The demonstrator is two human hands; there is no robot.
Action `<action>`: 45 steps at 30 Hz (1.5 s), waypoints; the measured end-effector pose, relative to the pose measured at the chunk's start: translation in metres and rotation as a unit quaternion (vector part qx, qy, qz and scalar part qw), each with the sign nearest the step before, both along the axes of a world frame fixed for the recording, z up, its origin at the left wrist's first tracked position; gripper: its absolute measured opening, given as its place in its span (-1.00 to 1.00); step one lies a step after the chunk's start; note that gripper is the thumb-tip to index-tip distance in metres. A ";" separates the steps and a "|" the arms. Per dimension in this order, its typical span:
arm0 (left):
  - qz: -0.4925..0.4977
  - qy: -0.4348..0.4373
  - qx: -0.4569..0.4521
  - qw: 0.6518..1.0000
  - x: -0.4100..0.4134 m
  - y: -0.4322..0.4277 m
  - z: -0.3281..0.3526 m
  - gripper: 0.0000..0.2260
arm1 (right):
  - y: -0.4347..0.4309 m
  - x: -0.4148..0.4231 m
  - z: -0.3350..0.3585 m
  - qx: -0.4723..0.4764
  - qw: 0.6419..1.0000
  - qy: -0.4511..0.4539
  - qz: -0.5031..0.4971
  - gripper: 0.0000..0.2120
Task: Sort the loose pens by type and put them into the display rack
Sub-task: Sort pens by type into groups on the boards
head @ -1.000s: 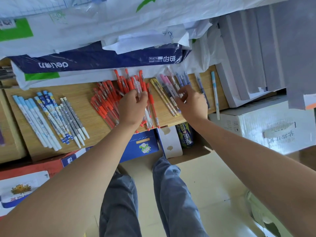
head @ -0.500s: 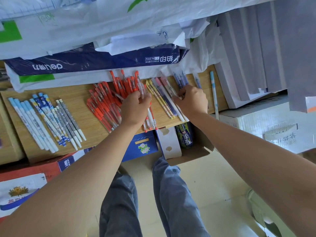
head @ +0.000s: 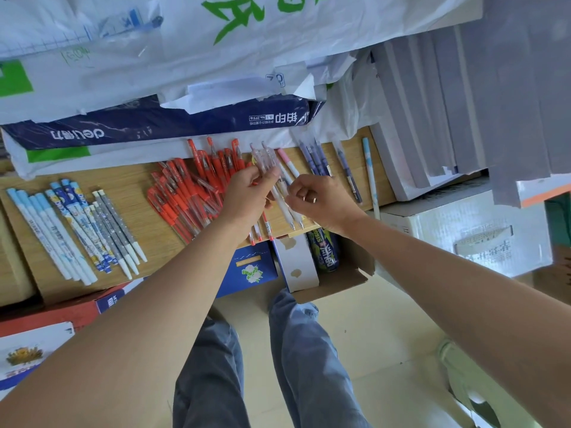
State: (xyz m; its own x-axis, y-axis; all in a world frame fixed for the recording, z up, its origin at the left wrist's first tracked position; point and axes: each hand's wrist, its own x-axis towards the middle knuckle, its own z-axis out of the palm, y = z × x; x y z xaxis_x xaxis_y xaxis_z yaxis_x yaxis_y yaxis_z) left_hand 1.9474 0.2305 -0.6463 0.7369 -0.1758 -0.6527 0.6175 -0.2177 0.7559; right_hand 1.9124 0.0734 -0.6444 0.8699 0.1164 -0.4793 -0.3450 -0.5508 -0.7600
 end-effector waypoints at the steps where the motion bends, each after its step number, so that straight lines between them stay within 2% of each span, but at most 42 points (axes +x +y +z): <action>1: 0.006 0.000 -0.005 1.000 0.000 0.001 0.001 -0.81 | 0.000 0.002 0.003 0.019 1.000 0.023 -0.006 -0.88; 4: 0.018 -0.001 -0.011 1.000 -0.002 0.003 0.006 -0.82 | 0.006 0.006 0.004 0.054 0.991 0.120 -0.008 -0.67; 8: 0.037 0.012 -0.007 0.999 -0.004 0.013 0.015 -0.75 | 0.019 0.009 0.008 0.032 0.988 0.123 0.091 -0.36; 11: 0.085 0.043 -0.004 0.995 -0.005 0.030 0.021 -0.74 | 0.033 0.014 0.020 0.025 0.984 0.112 0.134 -0.45; 17: 0.090 0.022 0.044 0.995 -0.013 0.080 0.039 -0.68 | 0.079 0.018 0.038 0.021 0.971 0.102 0.213 -0.74; 20: 0.127 -0.007 0.106 0.986 -0.022 0.110 0.051 -0.66 | 0.115 0.018 0.055 0.038 0.967 0.110 0.226 -0.61; 22: 0.151 -0.016 0.131 0.980 -0.030 0.132 0.061 -0.67 | 0.140 0.017 0.062 0.033 0.960 0.107 0.257 -0.61; 24: 0.164 -0.005 0.131 0.978 -0.037 0.156 0.069 -0.70 | 0.167 0.016 0.069 0.020 0.951 0.109 0.287 -0.69; 26: 0.168 0.016 0.128 0.977 -0.044 0.182 0.075 -0.64 | 0.195 0.013 0.073 0.012 0.946 0.110 0.305 -0.81; 27: 0.175 0.026 0.119 0.977 -0.047 0.196 0.076 -0.62 | 0.209 0.011 0.074 0.004 0.945 0.111 0.307 -0.82; 30: 0.192 0.030 0.089 0.977 -0.052 0.237 0.075 -0.71 | 0.252 0.008 0.078 -0.007 0.947 0.126 0.296 -0.79; 35: 0.219 0.048 0.056 0.973 -0.060 0.315 0.071 -0.78 | 0.324 0.002 0.080 0.043 0.946 0.192 0.257 -0.76; 38: 0.191 0.059 0.030 0.979 -0.068 0.361 0.064 -0.78 | 0.361 -0.002 0.076 0.026 0.943 0.207 0.260 -0.71; 40: 0.159 0.068 0.030 0.984 -0.071 0.388 0.062 -0.80 | 0.384 -0.005 0.071 0.016 0.943 0.204 0.263 -0.75; 45: 0.060 0.036 0.091 0.993 -0.073 0.435 0.050 -0.76 | 0.422 -0.010 0.053 -0.041 0.956 0.177 0.229 -0.84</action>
State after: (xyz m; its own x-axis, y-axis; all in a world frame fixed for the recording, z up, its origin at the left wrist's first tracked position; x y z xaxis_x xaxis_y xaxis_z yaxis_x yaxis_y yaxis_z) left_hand 1.8744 0.6659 -0.5958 0.6949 0.0363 -0.7181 0.6988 -0.2693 0.6626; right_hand 1.9027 0.4959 -0.5918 0.5190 0.3959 -0.7576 -0.2813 -0.7578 -0.5888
